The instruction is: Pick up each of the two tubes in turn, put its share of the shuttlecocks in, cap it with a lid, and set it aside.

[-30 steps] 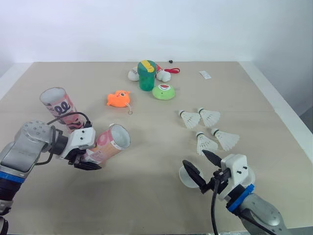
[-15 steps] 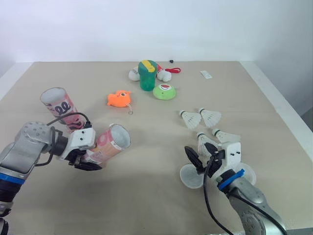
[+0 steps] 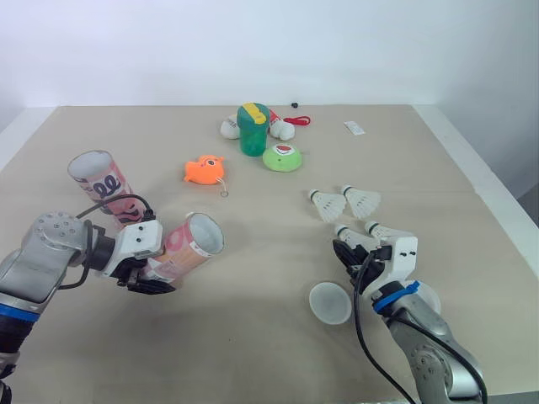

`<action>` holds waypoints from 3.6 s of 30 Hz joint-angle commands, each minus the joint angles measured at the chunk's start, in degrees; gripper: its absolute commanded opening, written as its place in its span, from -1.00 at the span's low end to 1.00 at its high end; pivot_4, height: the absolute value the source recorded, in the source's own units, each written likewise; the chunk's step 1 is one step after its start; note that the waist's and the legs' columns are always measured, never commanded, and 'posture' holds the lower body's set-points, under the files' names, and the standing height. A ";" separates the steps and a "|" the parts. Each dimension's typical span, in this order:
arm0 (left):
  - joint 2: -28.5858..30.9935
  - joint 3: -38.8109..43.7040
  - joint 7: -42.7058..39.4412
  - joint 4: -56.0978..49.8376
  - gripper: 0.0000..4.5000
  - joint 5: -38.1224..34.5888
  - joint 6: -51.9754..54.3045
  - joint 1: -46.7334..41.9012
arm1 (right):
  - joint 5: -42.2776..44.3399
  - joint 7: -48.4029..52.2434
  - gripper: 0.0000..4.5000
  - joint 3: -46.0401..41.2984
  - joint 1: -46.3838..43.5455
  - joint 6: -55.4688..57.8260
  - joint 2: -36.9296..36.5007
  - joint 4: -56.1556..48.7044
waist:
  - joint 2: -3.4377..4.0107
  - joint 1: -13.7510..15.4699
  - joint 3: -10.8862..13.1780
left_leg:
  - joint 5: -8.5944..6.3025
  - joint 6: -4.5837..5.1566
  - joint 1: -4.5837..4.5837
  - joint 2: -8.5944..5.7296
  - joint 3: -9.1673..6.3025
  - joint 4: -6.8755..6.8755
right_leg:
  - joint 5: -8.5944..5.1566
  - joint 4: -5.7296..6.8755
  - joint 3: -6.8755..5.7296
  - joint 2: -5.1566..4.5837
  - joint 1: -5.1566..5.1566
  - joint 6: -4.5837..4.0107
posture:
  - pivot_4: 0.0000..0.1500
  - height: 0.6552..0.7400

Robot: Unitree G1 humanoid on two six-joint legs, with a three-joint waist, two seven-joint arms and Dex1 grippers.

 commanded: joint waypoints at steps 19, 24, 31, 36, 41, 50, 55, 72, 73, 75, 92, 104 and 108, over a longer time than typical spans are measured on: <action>-2.01 -3.55 -0.84 3.43 0.42 0.76 -0.83 -4.95 | 6.69 30.44 -0.92 24.80 -39.93 6.19 -16.33 -0.11 | -0.03 -0.06 0.05 | 0.08 0.12 -0.05 0.03 -0.10 0.06 | 0.18 -0.02 -0.06 0.13 -0.02 0.01 | 1.00 1.00; -1.81 -3.09 -0.59 2.45 0.42 0.55 -0.36 -4.20 | -1.94 34.65 -0.92 33.31 -45.25 -0.33 -13.27 7.42 | -0.02 0.02 0.06 | 0.06 0.13 -0.15 0.03 -0.17 0.04 | 0.14 -0.02 -0.15 0.13 -0.09 0.01 | 1.00 1.00; -1.10 -1.84 0.44 0.04 0.42 -0.20 1.02 -1.75 | 0.79 37.00 -0.45 30.58 -48.31 0.46 -8.06 8.94 | -0.02 -0.07 0.07 | 0.05 0.14 -0.16 0.06 -0.25 0.04 | 0.12 -0.01 -0.23 0.13 -0.06 -0.02 | 1.00 1.00; -0.93 -1.52 0.84 -0.55 0.42 -0.38 1.46 -1.23 | 3.94 38.97 -0.06 25.02 -51.52 3.50 -8.87 10.56 | 0.00 -0.17 0.08 | 0.05 0.14 -0.13 0.09 -0.26 0.04 | 0.15 0.00 -0.23 0.17 -0.07 -0.06 | 1.00 1.00; -1.12 -1.85 1.05 -0.07 0.42 -0.25 1.22 -1.72 | -3.09 44.64 -0.93 29.51 -56.43 -1.26 -10.79 19.25 | 0.00 -0.15 0.08 | 0.06 0.13 -0.07 0.12 -0.28 0.06 | 0.19 0.01 -0.30 0.20 -0.03 -0.13 | 1.00 1.00; -1.82 -2.44 1.05 0.54 0.42 0.05 0.85 -2.84 | -18.10 47.54 -0.97 42.77 -61.31 -13.09 -1.35 31.00 | 0.04 -0.10 0.10 | 0.06 0.13 -0.11 0.19 -0.35 -0.01 | 0.14 0.05 -0.33 0.32 -0.09 -0.23 | 1.00 1.00; -2.39 -2.71 1.36 0.21 0.42 0.02 1.02 -2.96 | -16.89 48.02 -0.97 40.10 -61.39 -12.98 2.89 31.86 | 0.03 -0.09 0.10 | 0.06 0.12 -0.10 0.15 -0.34 0.02 | 0.16 0.05 -0.34 0.24 -0.06 -0.18 | 1.00 1.00; -12.47 3.19 10.85 -4.39 0.42 -6.78 0.49 -3.33 | 5.80 53.14 -0.85 10.66 -42.67 13.05 -28.26 7.27 | -0.05 1.05 0.17 | 0.06 0.12 -0.26 0.10 -0.44 0.02 | 0.07 0.01 -0.47 0.16 -0.08 -0.21 | 1.00 1.00; -14.55 3.50 12.90 -4.78 0.42 -7.26 0.13 -3.63 | 5.49 53.53 -0.85 10.23 -39.64 13.08 -30.57 6.07 | -0.04 1.06 0.17 | 0.05 0.13 -0.28 0.11 -0.43 0.00 | 0.08 -0.03 -0.46 0.16 -0.09 -0.21 | 1.00 1.00; -18.06 4.00 16.44 -4.98 0.42 -7.65 -0.58 -4.05 | 4.98 54.14 -0.64 9.87 -34.91 12.72 -34.20 4.19 | -0.06 1.08 0.17 | 0.03 0.16 -0.30 0.10 -0.44 0.00 | 0.06 -0.03 -0.45 0.16 -0.08 -0.20 | 1.00 1.00; -46.25 -1.77 35.91 14.86 0.42 -0.67 -24.95 2.10 | -13.08 49.90 0.97 18.76 -18.96 -7.96 -37.58 10.65 | -0.14 0.65 0.21 | 0.15 0.07 -0.05 -0.02 -0.24 0.19 | 0.46 -0.07 -0.05 0.21 0.08 0.15 | 1.00 1.00; -45.82 -1.79 34.26 20.72 0.42 -1.99 -24.53 4.31 | -15.10 50.86 -0.51 20.23 -18.34 -9.59 -38.01 11.26 | 0.13 0.31 -0.12 | 0.15 0.06 0.28 -0.06 -0.17 0.18 | 0.46 -0.07 0.01 0.18 0.35 0.20 | 1.00 1.00; -46.42 -2.06 34.52 20.63 0.42 -1.99 -24.39 4.24 | -14.43 51.34 -0.97 19.64 -19.41 -8.70 -38.41 10.83 | 0.27 0.08 -0.25 | 0.15 0.06 0.29 -0.06 -0.17 0.16 | 0.45 -0.08 0.03 0.18 0.36 0.21 | 1.00 1.00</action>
